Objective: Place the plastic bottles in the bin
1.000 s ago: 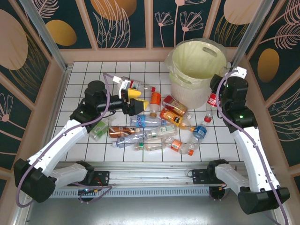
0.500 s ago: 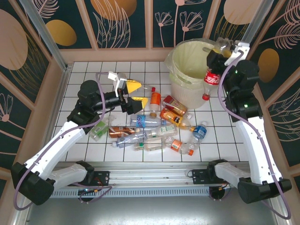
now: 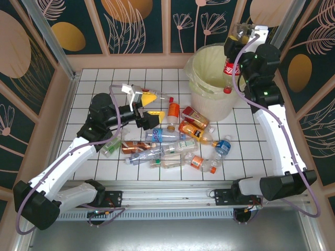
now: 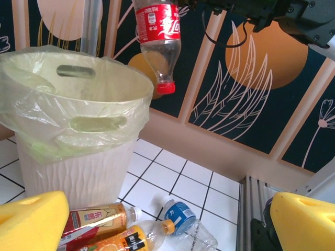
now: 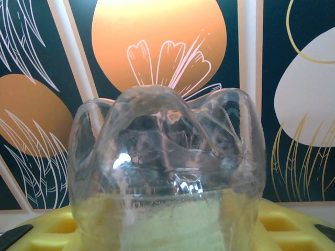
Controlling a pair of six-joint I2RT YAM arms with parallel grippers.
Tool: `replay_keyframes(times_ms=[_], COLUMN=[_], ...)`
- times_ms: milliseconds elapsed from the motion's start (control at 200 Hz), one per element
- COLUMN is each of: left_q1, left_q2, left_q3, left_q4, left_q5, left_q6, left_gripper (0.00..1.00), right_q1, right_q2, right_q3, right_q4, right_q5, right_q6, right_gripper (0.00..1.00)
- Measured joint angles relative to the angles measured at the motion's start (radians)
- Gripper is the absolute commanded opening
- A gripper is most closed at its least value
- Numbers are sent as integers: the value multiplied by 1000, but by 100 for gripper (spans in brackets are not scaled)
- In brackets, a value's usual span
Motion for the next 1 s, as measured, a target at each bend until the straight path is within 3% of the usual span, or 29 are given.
replay_keyframes(times_ms=[410, 1001], left_q1=[0, 0], left_q2=[5, 3], left_q3=[0, 0], left_q4=[-24, -27], left_q5=[2, -7], left_q6=[11, 19], left_gripper=[99, 99], right_q1=[-2, -8], right_q2=[-110, 243], right_q3=[-82, 171], right_q4=[-87, -19], right_q5=[27, 32], right_q6=[-5, -24], right_gripper=[50, 50])
